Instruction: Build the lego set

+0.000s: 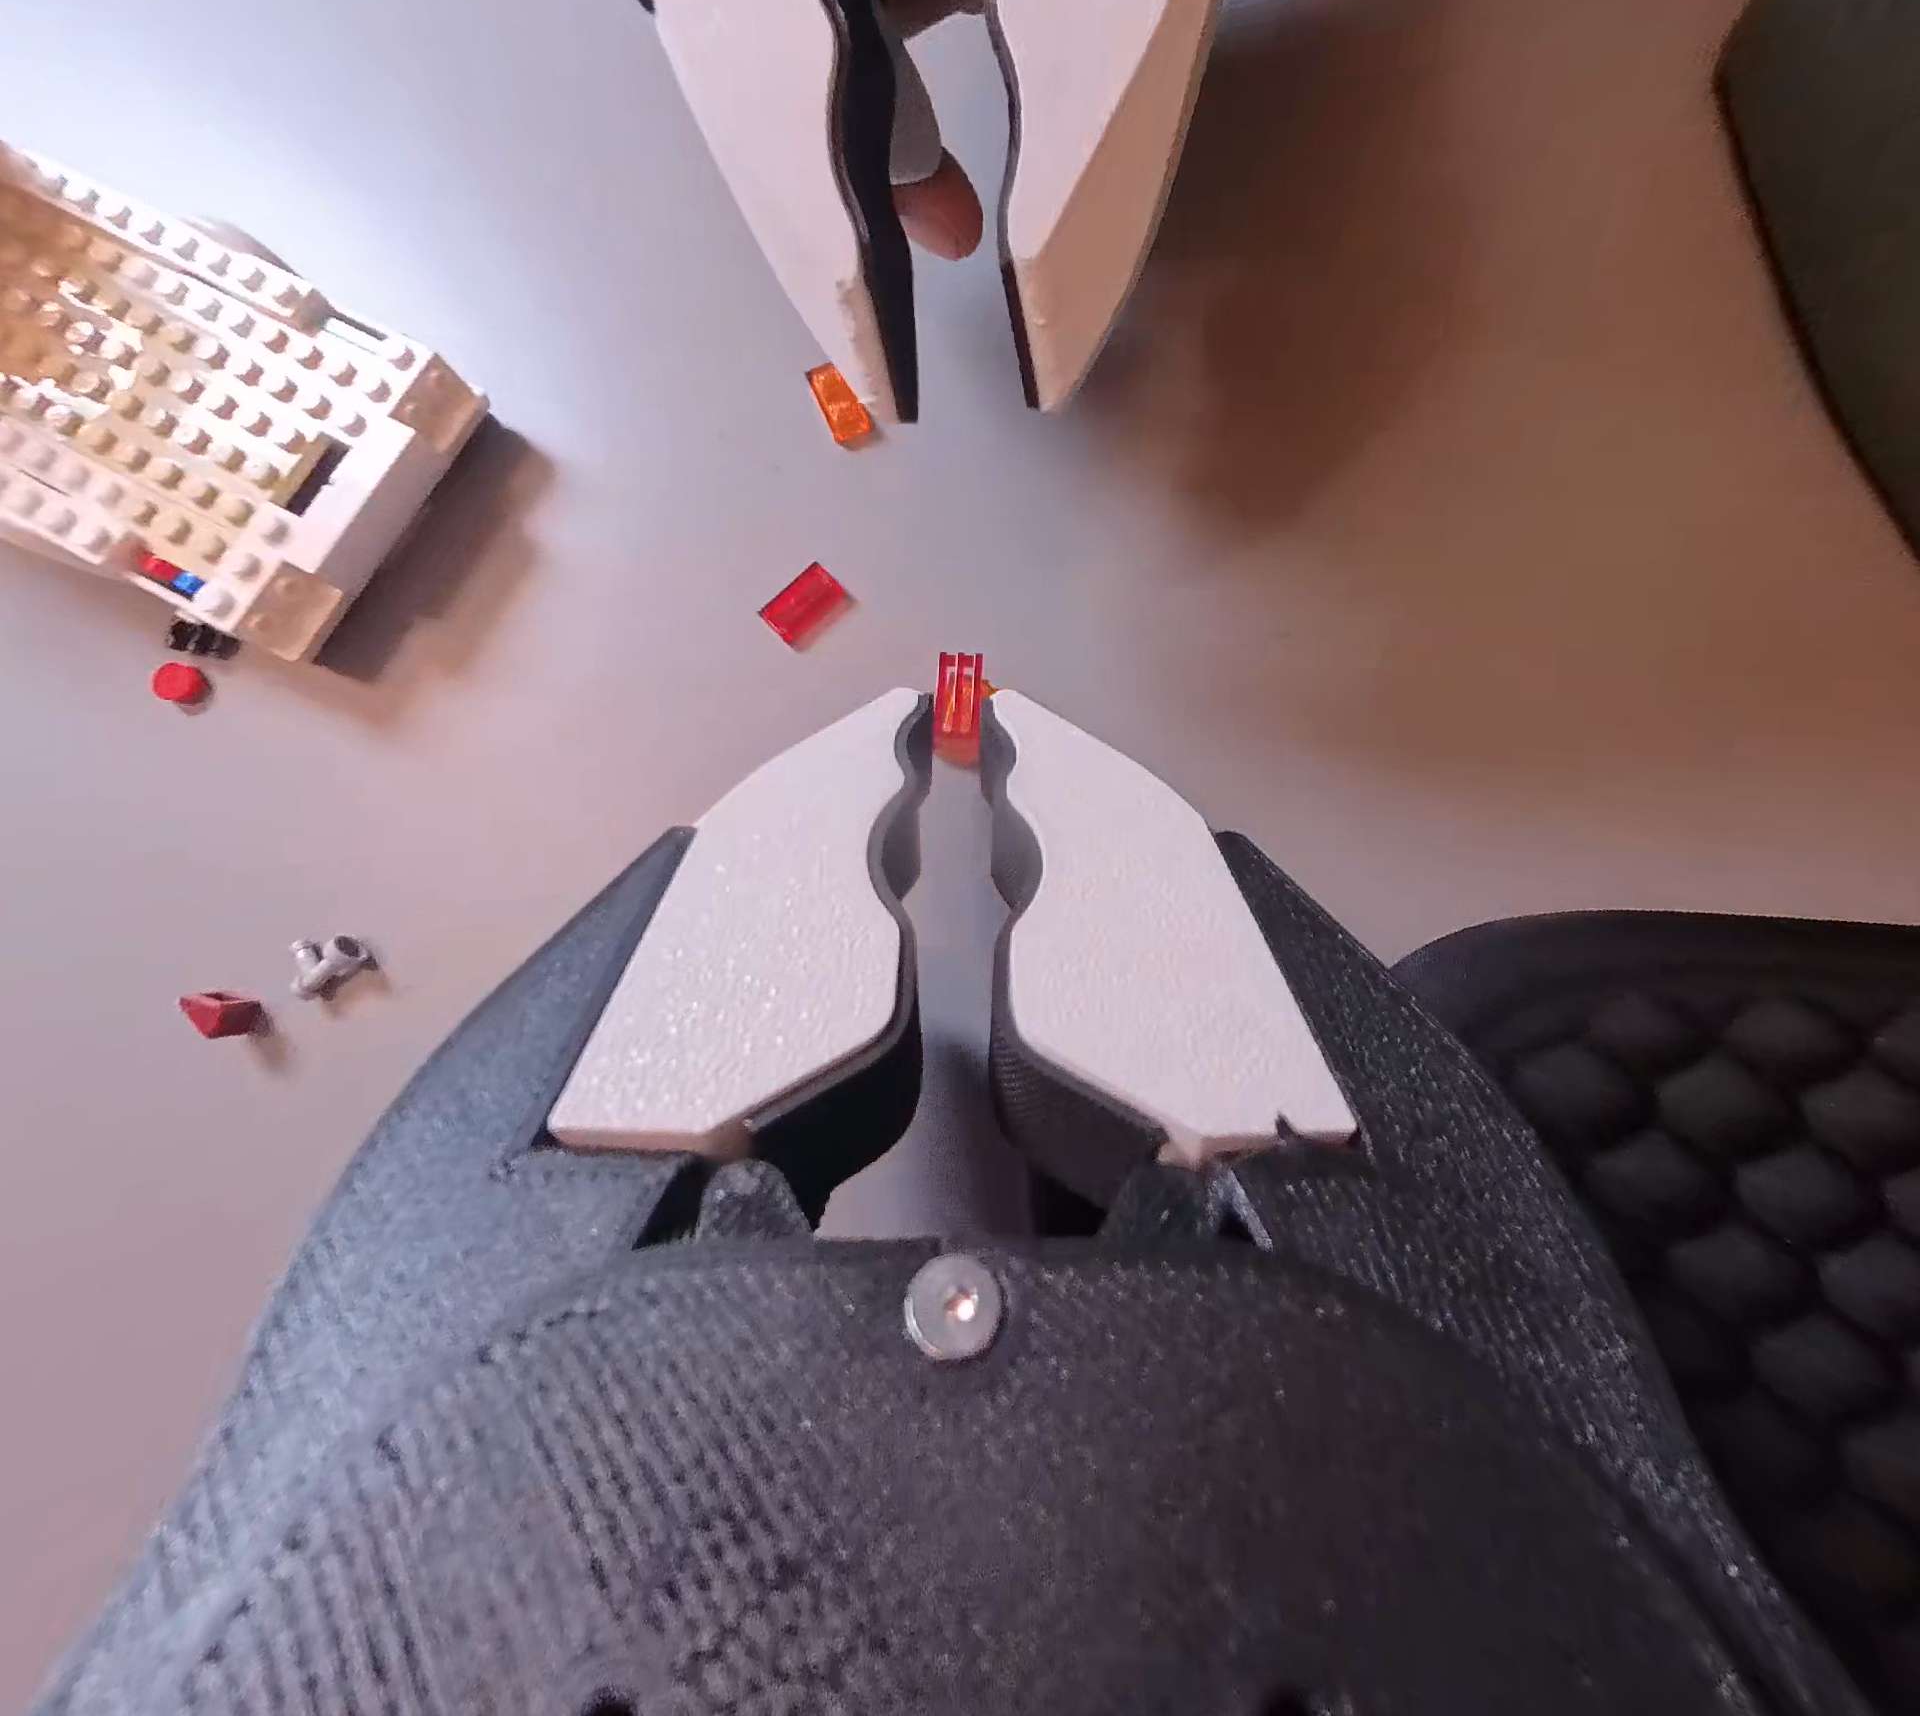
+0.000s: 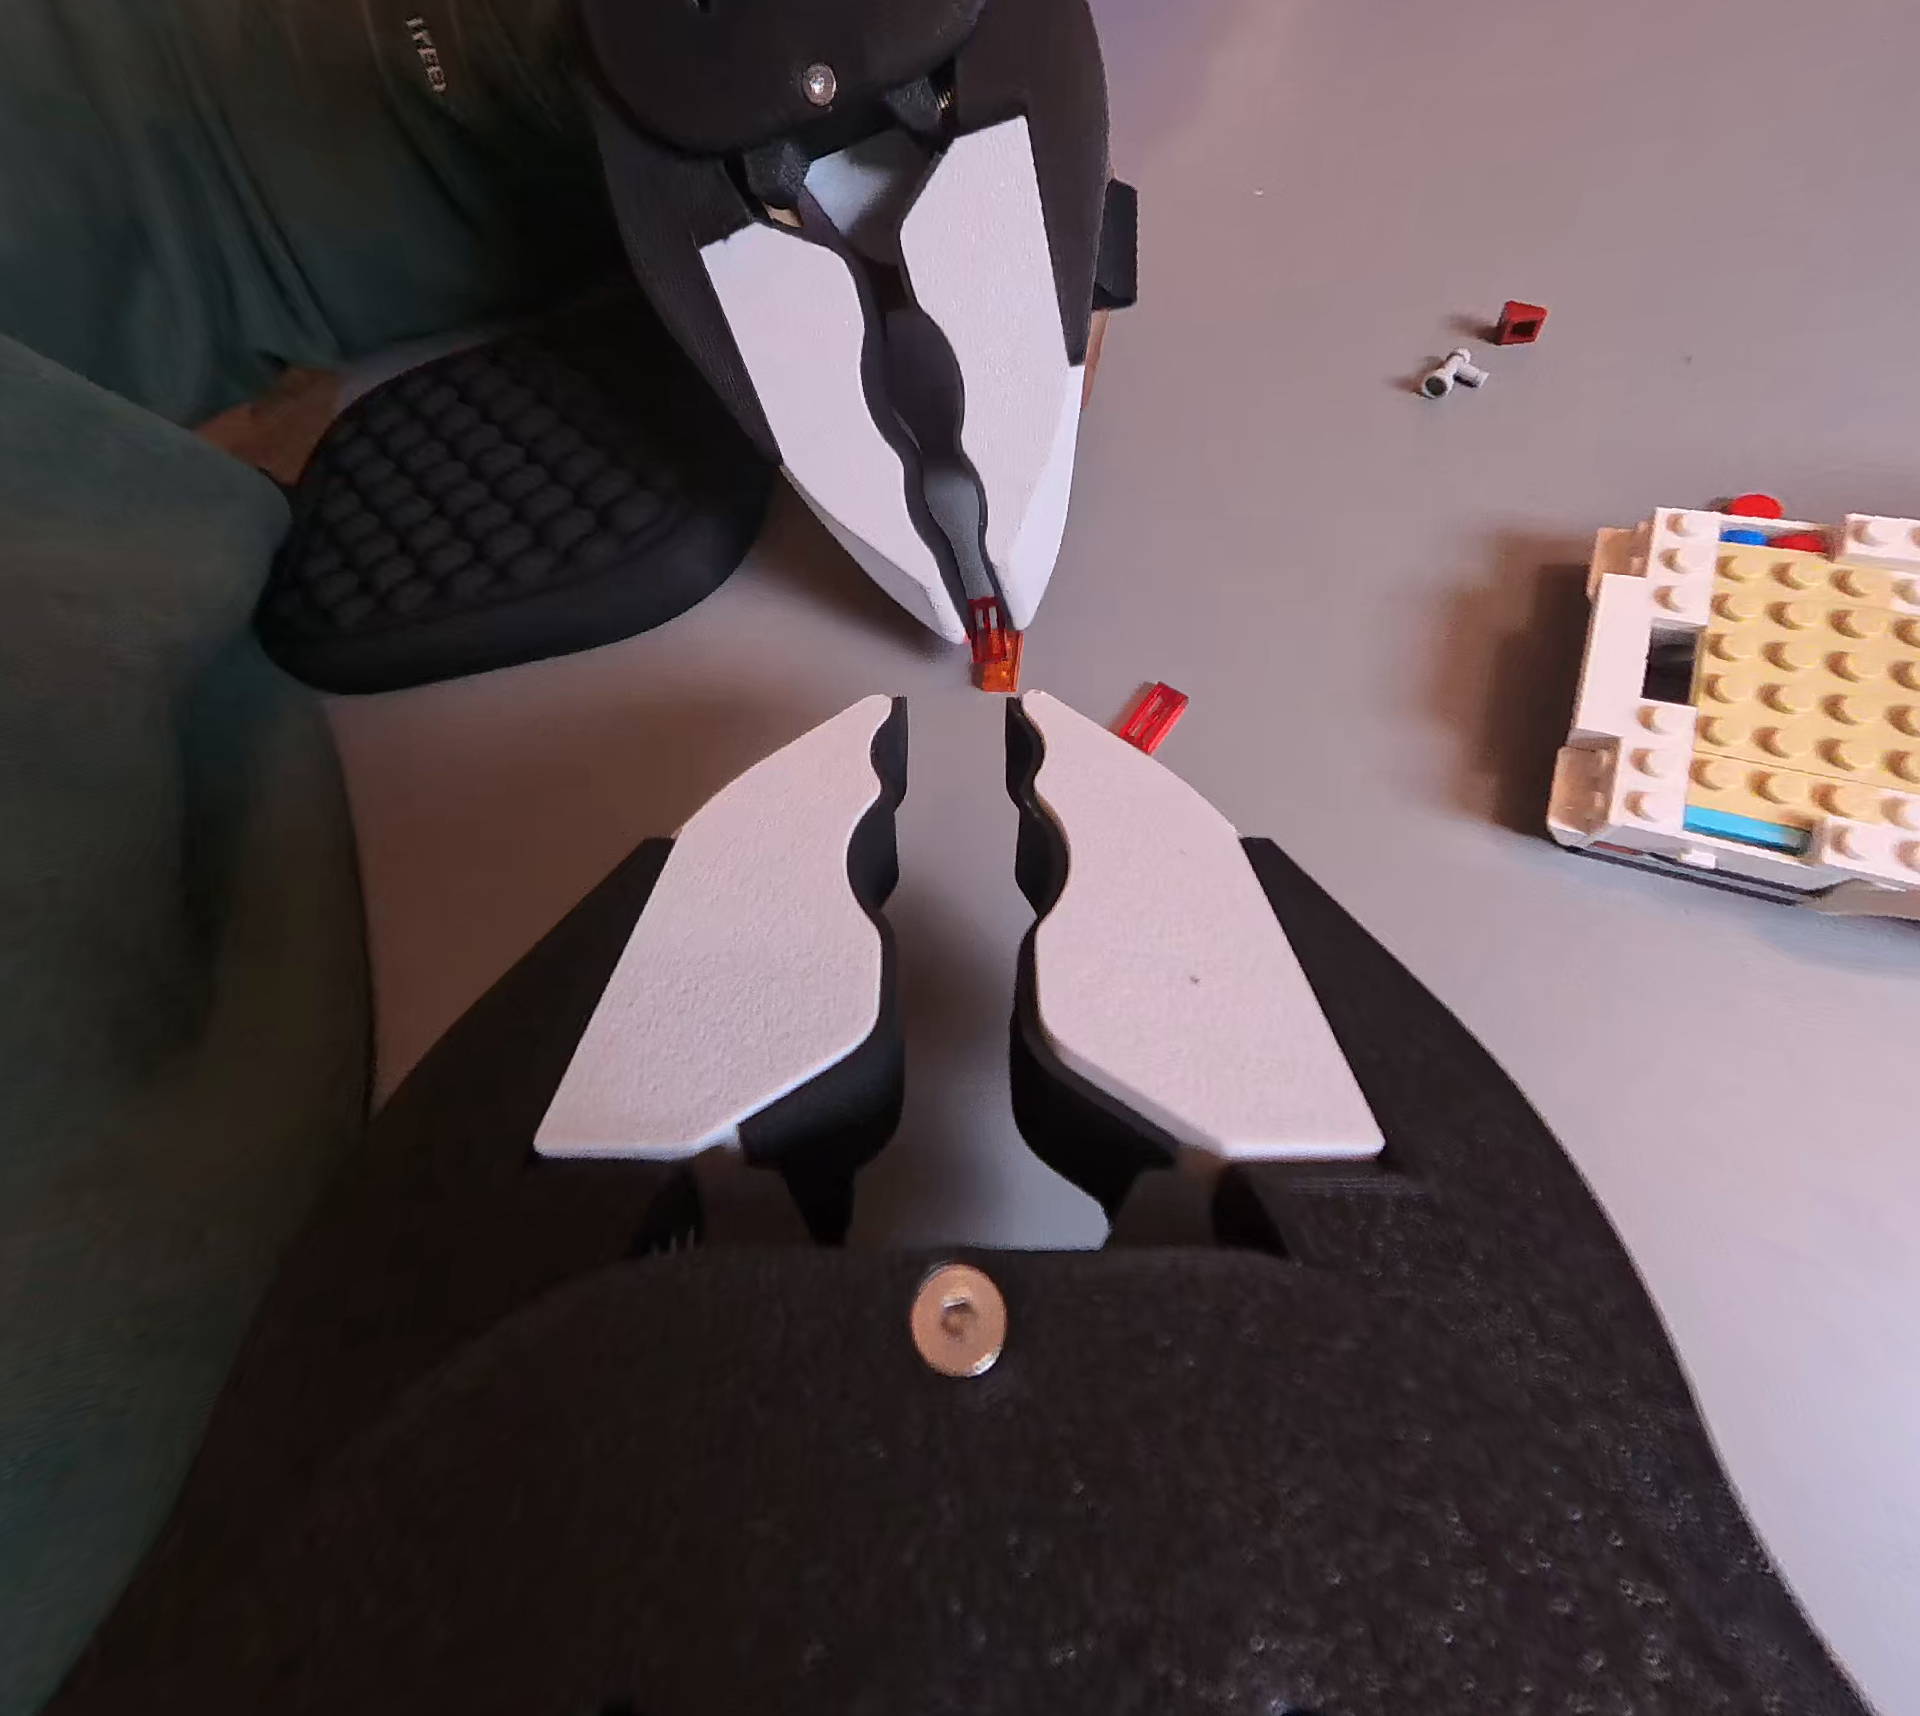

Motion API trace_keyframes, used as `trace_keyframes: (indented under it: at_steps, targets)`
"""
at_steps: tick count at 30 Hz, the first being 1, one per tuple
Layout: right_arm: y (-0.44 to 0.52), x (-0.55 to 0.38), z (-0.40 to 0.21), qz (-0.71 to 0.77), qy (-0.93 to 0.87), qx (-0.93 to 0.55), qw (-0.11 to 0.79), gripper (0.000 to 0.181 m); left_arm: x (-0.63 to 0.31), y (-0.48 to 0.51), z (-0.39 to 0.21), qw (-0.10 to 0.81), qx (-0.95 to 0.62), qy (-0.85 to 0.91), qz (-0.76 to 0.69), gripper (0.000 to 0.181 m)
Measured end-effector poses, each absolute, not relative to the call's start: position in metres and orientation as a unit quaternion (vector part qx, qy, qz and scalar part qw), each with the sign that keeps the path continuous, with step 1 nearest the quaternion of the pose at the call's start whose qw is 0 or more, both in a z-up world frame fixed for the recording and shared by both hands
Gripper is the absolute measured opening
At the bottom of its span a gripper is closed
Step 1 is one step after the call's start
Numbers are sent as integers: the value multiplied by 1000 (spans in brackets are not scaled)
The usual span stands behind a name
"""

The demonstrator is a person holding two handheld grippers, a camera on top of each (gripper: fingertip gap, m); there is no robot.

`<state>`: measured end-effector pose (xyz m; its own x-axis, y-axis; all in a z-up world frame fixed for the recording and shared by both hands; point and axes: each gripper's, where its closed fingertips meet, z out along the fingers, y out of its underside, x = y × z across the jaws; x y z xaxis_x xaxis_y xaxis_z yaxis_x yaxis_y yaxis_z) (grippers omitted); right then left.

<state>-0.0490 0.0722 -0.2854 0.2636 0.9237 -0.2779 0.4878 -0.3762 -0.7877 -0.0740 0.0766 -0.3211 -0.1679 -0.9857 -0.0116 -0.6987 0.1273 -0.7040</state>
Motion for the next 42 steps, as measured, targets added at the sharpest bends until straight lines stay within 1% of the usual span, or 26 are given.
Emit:
trace_keyframes:
  at_steps: [22, 31, 37, 42]
  targets:
    - [69, -51, -289, 378, -479, -740, 282, 17, -75, 75, -332, 228, -580, 730, -281, 9]
    - [67, -51, -291, 375, -483, -740, 279, 17, -75, 75, -331, 226, -590, 726, -273, 14]
    - [67, -51, -291, 374, -485, -740, 279, 17, -75, 73, -332, 221, -602, 724, -255, 8]
    - [65, -52, -292, 368, -498, -730, 288, 17, -73, 75, -331, 225, -610, 714, -259, 8]
